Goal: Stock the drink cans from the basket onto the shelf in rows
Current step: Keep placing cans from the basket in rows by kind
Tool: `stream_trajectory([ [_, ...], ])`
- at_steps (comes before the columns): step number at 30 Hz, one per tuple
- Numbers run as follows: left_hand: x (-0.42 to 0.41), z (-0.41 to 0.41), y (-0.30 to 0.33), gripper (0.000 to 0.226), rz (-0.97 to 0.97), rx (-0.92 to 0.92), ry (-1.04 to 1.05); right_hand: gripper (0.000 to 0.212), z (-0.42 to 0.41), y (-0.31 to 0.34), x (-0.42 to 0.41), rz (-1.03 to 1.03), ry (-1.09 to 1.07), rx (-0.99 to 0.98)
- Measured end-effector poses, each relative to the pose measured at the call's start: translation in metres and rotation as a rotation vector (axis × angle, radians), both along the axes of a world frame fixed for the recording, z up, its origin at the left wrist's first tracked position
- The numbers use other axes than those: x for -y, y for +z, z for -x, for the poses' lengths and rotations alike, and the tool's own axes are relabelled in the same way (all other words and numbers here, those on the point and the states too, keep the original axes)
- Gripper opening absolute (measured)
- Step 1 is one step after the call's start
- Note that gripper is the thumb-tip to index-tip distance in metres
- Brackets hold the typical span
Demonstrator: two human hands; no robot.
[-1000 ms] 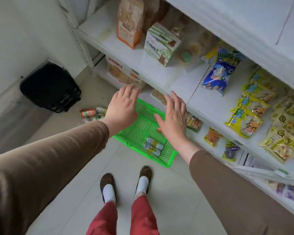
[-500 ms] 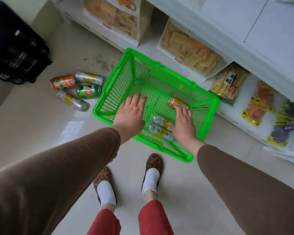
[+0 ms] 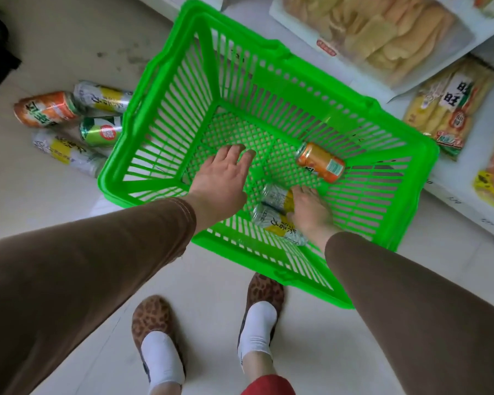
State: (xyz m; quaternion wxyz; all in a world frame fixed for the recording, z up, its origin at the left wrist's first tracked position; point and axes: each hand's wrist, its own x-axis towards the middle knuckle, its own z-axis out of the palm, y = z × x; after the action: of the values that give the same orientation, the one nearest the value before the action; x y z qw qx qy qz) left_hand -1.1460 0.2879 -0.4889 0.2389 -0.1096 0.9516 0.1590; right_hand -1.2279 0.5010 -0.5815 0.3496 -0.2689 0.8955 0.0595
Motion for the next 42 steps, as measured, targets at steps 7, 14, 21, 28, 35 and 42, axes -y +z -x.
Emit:
stream_trajectory([
  [7, 0.015, -0.004, 0.011, 0.086, -0.002, -0.004, 0.009, 0.064, 0.004, 0.006, 0.022, 0.035, -0.229, 0.013],
  [14, 0.037, -0.012, 0.129, 0.089, 0.032, -0.073, 0.110, 0.049, 0.008, 0.159, 0.055, 0.554, -0.570, 0.092],
  [21, 0.072, -0.018, 0.340, 0.090, 0.067, -0.223, 0.130, 0.056, 0.008, 0.411, 0.106, 0.813, -0.565, 0.119],
  [28, 0.106, -0.026, 0.557, 0.090, 0.144, -0.443, 0.088, 0.059, 0.004, 0.653, 0.144, 0.882, -0.577, 0.192],
  [35, 0.129, -0.013, 0.692, 0.087, 0.156, -0.599, 0.080, 0.075, 0.014, 0.814, 0.161, 0.873, -0.446, 0.199],
  [42, 0.137, 0.027, 0.757, 0.053, 0.197, -0.716, 0.100, 0.050, 0.065, 0.906, 0.158, 0.912, -0.419, -0.047],
])
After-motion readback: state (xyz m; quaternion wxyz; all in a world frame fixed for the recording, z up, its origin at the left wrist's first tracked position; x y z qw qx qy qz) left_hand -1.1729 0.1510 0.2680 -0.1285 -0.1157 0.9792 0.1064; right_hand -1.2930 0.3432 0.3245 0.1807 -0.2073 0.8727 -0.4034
